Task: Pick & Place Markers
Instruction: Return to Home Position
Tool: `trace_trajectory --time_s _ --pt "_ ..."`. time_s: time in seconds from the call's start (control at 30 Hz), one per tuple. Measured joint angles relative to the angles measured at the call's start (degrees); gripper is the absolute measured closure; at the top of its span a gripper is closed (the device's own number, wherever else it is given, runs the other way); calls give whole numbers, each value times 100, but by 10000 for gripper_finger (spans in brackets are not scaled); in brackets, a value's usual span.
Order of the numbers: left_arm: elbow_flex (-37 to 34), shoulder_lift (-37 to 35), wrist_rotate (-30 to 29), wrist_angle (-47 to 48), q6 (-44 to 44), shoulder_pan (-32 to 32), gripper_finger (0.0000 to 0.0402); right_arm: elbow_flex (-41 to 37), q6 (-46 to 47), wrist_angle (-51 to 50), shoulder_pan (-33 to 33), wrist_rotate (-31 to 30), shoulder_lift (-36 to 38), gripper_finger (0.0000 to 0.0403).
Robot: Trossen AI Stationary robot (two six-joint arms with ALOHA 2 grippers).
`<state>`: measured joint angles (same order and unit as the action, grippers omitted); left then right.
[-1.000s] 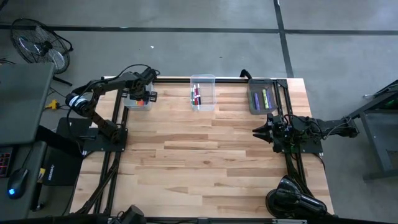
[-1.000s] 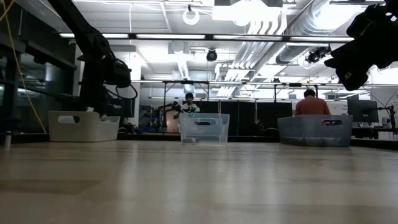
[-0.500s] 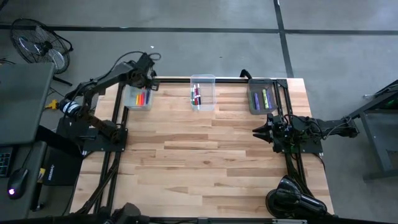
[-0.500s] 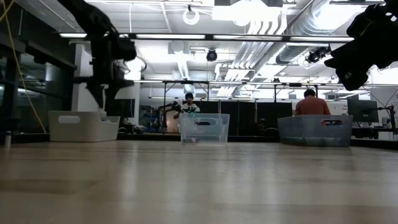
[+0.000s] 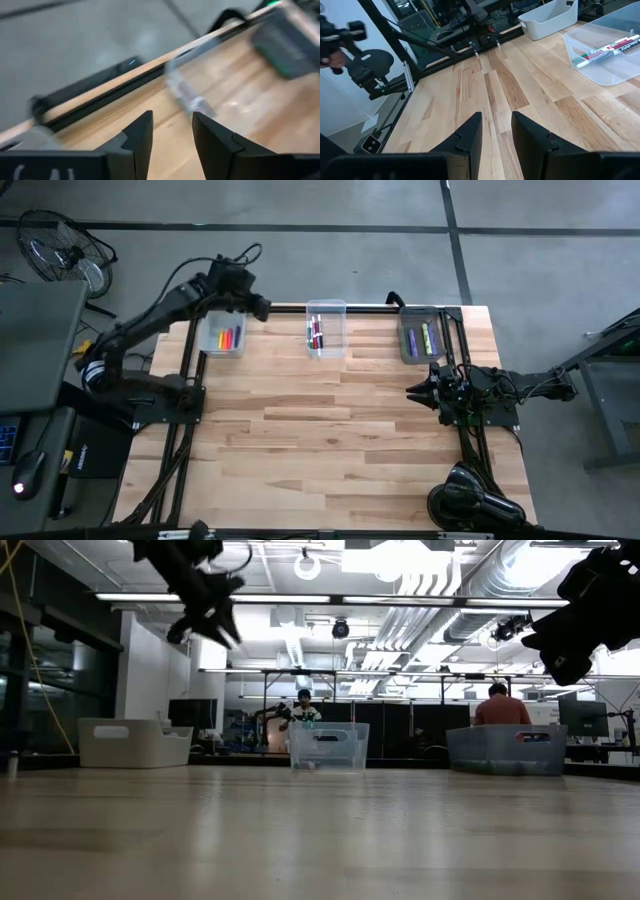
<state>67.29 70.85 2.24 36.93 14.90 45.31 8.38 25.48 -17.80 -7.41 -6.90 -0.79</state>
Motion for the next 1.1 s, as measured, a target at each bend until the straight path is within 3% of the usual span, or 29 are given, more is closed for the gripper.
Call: trace_trajectory --time_s 0.4,0.7,1.1 --pt "-4 -293 77 -1618 35 -1931 266 0 0 0 1 0 1 308" --pt "-274 -291 -13 -3642 8 -3038 266 0 1 0 -1 0 -1 308" --pt "-1083 -670 -1215 -5008 -120 -4105 266 0 0 0 -1 0 -1 308"
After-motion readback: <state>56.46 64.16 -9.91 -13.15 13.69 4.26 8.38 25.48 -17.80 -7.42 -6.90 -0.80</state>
